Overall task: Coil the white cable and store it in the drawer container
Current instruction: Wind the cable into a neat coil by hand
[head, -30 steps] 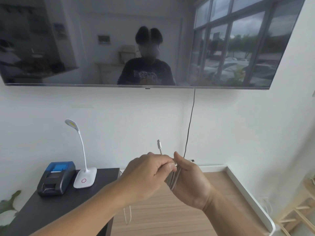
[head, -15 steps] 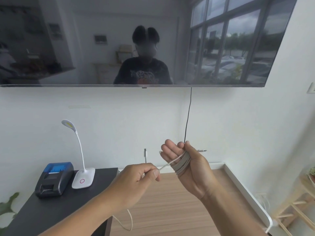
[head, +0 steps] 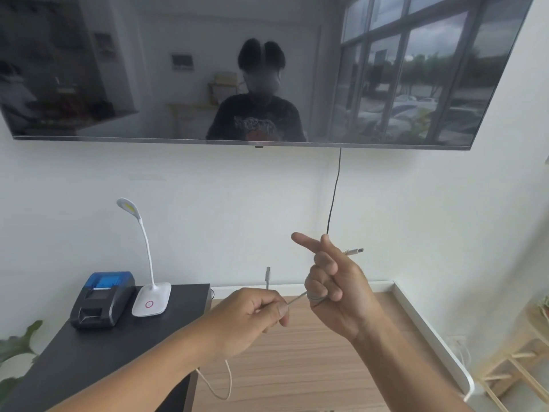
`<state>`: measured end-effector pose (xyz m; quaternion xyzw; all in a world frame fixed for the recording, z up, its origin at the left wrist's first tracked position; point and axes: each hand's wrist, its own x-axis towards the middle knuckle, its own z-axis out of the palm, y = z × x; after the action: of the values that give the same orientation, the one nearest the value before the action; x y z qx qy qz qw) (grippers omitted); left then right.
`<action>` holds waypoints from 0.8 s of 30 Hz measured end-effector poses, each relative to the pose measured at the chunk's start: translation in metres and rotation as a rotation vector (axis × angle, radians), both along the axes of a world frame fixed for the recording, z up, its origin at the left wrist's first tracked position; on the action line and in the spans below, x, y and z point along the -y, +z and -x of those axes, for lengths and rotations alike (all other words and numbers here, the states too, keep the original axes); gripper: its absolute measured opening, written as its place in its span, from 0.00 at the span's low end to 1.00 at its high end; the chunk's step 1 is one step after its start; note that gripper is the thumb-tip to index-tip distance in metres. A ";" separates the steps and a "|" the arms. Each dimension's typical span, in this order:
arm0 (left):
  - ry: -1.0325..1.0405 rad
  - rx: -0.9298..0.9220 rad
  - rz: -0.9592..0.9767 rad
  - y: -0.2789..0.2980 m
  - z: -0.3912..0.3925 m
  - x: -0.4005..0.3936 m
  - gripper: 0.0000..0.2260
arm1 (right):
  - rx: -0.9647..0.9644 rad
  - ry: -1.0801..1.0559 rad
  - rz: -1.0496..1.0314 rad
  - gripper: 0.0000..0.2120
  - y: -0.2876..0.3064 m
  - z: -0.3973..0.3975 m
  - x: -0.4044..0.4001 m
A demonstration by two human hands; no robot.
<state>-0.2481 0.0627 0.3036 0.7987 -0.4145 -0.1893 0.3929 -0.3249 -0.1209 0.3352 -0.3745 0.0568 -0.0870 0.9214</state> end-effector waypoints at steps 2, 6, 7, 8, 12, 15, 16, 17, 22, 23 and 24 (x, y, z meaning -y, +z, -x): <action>0.017 -0.024 -0.001 0.001 -0.002 -0.002 0.15 | 0.025 0.061 0.036 0.22 0.001 0.003 0.002; 0.115 -0.307 0.064 0.009 -0.009 -0.008 0.18 | 0.085 0.351 0.093 0.24 0.003 0.010 0.010; 0.127 -0.376 0.085 0.012 -0.010 -0.010 0.18 | 0.089 0.487 0.145 0.25 0.002 0.013 0.011; 0.132 -0.430 0.106 0.015 -0.012 -0.010 0.19 | 0.090 0.621 0.222 0.26 0.000 0.014 0.010; 0.145 -0.588 0.180 0.027 -0.014 -0.006 0.16 | 0.019 0.892 0.483 0.33 -0.019 0.015 0.005; 0.169 -0.597 0.236 0.033 -0.013 0.001 0.17 | -0.070 0.802 0.518 0.40 -0.035 0.010 0.001; 0.177 -0.532 0.227 0.033 -0.012 0.002 0.18 | -0.085 0.728 0.507 0.42 -0.038 0.008 -0.001; 0.183 -0.444 0.206 0.033 -0.010 0.003 0.18 | -0.089 0.647 0.493 0.43 -0.039 0.007 -0.004; 0.166 -0.143 0.191 0.024 -0.004 0.005 0.17 | -0.077 0.322 0.536 0.39 -0.036 0.001 -0.013; 0.176 -0.113 0.207 0.023 -0.004 0.005 0.18 | -0.083 0.272 0.569 0.38 -0.035 0.001 -0.014; 0.190 -0.079 0.221 0.022 -0.004 0.005 0.18 | -0.081 0.232 0.598 0.37 -0.034 -0.001 -0.015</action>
<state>-0.2437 0.0575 0.3253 0.7782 -0.3394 -0.1359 0.5106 -0.3244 -0.1062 0.3008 -0.6357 0.0224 0.0208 0.7714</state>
